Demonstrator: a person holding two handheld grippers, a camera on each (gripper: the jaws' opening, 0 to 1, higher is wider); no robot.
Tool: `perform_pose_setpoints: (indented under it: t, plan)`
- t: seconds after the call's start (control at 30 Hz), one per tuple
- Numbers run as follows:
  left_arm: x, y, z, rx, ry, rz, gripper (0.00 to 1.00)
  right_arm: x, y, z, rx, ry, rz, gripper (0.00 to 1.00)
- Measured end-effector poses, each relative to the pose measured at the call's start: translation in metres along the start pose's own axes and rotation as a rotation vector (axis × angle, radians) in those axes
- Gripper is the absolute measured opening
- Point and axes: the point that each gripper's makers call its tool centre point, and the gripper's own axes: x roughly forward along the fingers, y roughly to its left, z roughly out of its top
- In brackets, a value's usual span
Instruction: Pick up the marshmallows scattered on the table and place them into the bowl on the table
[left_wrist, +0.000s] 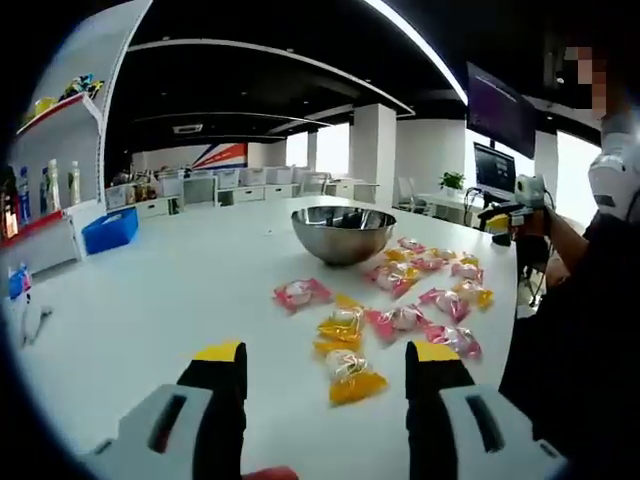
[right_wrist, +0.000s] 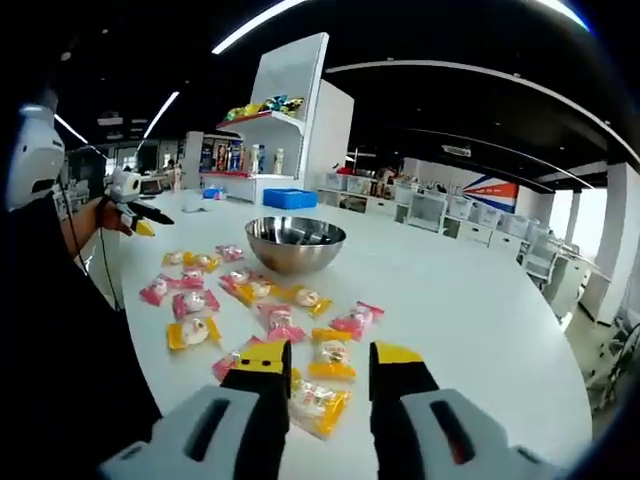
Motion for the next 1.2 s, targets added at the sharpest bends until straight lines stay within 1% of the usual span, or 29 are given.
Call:
perform_pose_setpoints:
  t: [0.17,0.27,0.33,0.5,0.7,0.87,1.2]
  plan:
    - [-0.0007,0.0000,-0.0002,-0.004,0.000,0.002,0.64,-0.0006,-0.0009,0.0009,0.008,-0.003,-0.002,0.33]
    - [-0.0010,0.0008,-0.0007,-0.005,0.002,0.005,0.64,0.0001,0.0015,0.0002,0.014,0.002,0.009,0.34]
    - [-0.0007,-0.0002,-0.0001,-0.004,0.001,0.002,0.64,0.0013,0.0031,-0.0028,0.038,0.020,0.017,0.34]
    - [0.0001,-0.0017,-0.0004,-0.002,0.004,-0.005,0.64,0.0038,0.0060,-0.0070,0.047,0.046,0.027,0.34]
    - [-0.0010,-0.0007,0.0012,-0.003,-0.004,-0.004,0.64,0.0051,0.0090,-0.0037,0.044,0.038,0.031,0.33]
    - [-0.0017,-0.0010,-0.0021,-0.002,0.004,-0.007,0.64,0.0052,0.0076,-0.0048,0.041,0.041,0.025,0.32]
    - [-0.0005,-0.0010,-0.0011,0.004,0.008,-0.011,0.62,0.0069,0.0080,-0.0070,0.034,0.045,0.021,0.31]
